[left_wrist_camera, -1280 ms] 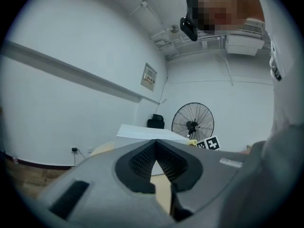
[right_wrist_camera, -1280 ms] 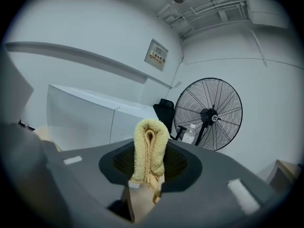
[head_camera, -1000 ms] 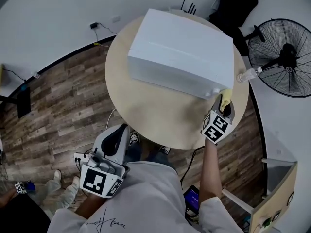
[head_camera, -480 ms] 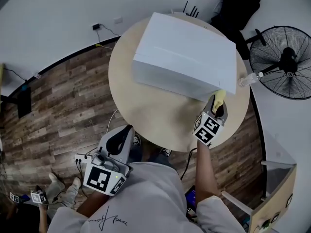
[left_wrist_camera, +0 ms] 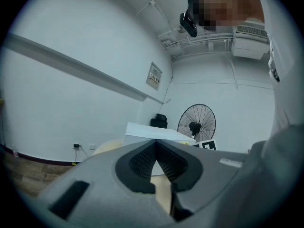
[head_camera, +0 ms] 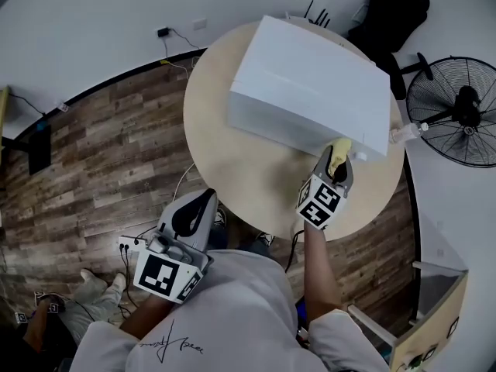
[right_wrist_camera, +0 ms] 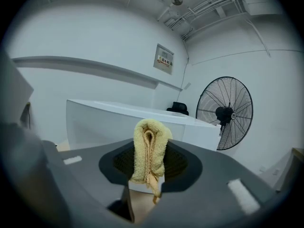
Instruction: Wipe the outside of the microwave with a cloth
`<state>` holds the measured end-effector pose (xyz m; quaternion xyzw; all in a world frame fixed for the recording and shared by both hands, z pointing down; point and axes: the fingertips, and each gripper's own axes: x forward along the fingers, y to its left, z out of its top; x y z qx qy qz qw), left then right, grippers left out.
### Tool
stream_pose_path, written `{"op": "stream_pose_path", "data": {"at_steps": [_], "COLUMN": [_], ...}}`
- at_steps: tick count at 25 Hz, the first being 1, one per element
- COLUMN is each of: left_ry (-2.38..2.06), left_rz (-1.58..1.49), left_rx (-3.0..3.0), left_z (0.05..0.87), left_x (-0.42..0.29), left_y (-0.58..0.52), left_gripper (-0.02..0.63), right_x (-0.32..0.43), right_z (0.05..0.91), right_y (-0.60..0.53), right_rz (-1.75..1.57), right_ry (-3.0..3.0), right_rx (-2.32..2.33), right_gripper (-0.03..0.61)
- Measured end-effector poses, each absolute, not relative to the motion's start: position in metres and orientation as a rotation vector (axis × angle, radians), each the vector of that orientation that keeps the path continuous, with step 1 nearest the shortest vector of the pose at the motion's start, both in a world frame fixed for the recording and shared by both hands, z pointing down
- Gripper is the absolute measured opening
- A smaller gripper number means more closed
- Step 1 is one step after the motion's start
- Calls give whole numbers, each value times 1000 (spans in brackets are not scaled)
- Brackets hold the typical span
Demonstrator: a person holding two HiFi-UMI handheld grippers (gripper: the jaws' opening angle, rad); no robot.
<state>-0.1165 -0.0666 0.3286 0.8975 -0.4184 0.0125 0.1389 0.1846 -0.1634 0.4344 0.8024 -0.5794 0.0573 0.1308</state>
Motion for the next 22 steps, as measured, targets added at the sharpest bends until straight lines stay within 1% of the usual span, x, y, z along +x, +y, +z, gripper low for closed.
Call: {"op": "stream_pose_path", "data": {"at_steps": [13,22], "left_ry": [-1317,-1394], "left_rz": [48,62], "left_rx": [2522,2465], "left_z": [340,349], "left_x": [-169,-206], "left_y": [-75,-79], "left_gripper": [0,0], "right_x": [64,0], "right_z": [446,451], "right_y": [-207,-230], "right_rz": [184,187], "right_ry": [-1911,-2023], "right_rx": [2168,2071], "right_gripper": [130,130]}}
